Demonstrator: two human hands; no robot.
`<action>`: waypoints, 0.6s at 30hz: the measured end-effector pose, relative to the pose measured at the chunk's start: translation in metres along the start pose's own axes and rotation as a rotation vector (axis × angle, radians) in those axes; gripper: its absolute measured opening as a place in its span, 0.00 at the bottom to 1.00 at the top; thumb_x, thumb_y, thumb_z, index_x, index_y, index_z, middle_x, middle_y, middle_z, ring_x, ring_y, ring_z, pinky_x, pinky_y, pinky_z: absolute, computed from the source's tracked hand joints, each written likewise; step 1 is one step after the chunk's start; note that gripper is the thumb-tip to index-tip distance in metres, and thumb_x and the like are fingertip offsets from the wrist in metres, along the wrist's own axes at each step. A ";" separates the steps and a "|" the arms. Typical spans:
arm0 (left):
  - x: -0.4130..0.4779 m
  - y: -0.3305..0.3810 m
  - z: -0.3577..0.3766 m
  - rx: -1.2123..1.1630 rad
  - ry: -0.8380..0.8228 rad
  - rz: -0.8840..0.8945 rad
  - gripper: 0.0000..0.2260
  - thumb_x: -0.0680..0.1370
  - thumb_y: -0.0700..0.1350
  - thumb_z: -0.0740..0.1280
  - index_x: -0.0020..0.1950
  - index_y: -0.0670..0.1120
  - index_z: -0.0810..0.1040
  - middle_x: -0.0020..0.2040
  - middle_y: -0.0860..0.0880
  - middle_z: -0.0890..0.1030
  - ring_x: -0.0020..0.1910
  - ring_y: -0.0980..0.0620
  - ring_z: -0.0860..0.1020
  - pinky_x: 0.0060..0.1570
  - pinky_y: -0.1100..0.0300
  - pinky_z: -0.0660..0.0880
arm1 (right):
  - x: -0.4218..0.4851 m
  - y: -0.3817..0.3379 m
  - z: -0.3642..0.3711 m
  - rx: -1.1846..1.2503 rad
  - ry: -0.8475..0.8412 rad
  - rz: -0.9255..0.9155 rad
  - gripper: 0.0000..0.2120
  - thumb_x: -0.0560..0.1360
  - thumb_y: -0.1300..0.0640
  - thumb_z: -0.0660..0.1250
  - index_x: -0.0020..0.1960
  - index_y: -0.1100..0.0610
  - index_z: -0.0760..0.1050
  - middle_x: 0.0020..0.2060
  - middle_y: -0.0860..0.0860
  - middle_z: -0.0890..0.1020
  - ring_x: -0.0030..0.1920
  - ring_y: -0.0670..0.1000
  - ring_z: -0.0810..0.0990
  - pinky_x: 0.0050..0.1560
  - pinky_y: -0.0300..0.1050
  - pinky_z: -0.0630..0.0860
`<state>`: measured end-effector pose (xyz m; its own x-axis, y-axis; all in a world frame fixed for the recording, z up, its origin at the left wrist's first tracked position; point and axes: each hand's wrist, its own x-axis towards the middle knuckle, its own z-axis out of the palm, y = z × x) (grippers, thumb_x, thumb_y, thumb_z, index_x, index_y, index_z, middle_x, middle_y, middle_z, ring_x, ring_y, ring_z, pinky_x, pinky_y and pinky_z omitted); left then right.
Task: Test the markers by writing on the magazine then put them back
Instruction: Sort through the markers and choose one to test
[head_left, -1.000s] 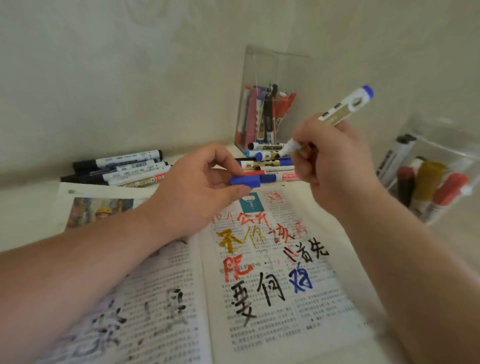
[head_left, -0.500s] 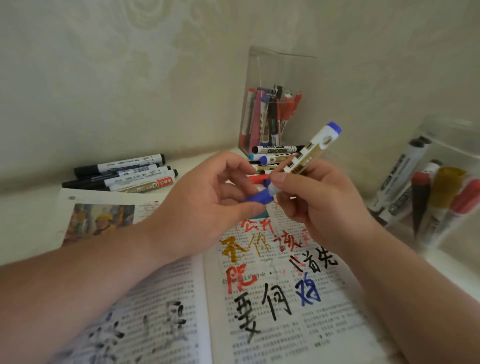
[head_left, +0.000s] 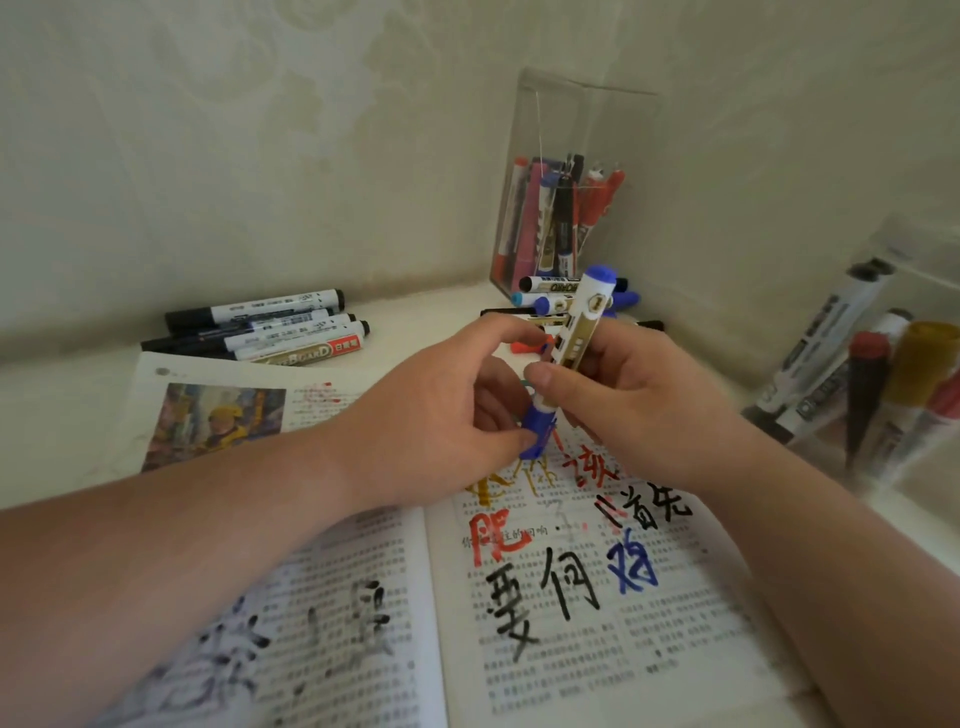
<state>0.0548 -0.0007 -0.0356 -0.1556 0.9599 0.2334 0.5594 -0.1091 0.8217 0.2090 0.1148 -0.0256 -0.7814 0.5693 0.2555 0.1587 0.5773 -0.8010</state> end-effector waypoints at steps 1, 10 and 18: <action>0.000 0.000 0.000 -0.007 -0.005 0.000 0.31 0.71 0.38 0.78 0.68 0.58 0.70 0.44 0.53 0.84 0.43 0.54 0.84 0.48 0.57 0.81 | 0.001 0.001 0.001 -0.014 0.010 -0.013 0.05 0.79 0.54 0.70 0.53 0.53 0.82 0.34 0.46 0.83 0.32 0.46 0.79 0.37 0.45 0.76; -0.001 0.000 0.001 -0.034 0.029 0.009 0.32 0.70 0.42 0.80 0.67 0.60 0.70 0.46 0.60 0.84 0.45 0.58 0.84 0.52 0.57 0.81 | -0.002 -0.002 0.001 -0.001 -0.006 -0.015 0.08 0.77 0.55 0.73 0.55 0.56 0.82 0.41 0.63 0.83 0.32 0.54 0.75 0.37 0.52 0.75; -0.001 -0.001 -0.001 -0.105 0.062 0.021 0.30 0.71 0.38 0.79 0.66 0.57 0.72 0.44 0.54 0.85 0.41 0.53 0.85 0.46 0.63 0.80 | -0.004 -0.004 0.006 -0.065 -0.014 -0.027 0.07 0.79 0.55 0.72 0.56 0.53 0.82 0.44 0.57 0.86 0.46 0.61 0.84 0.48 0.61 0.81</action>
<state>0.0538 -0.0015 -0.0361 -0.1964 0.9397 0.2801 0.4755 -0.1586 0.8653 0.2080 0.1063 -0.0263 -0.7943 0.5449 0.2687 0.1757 0.6294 -0.7569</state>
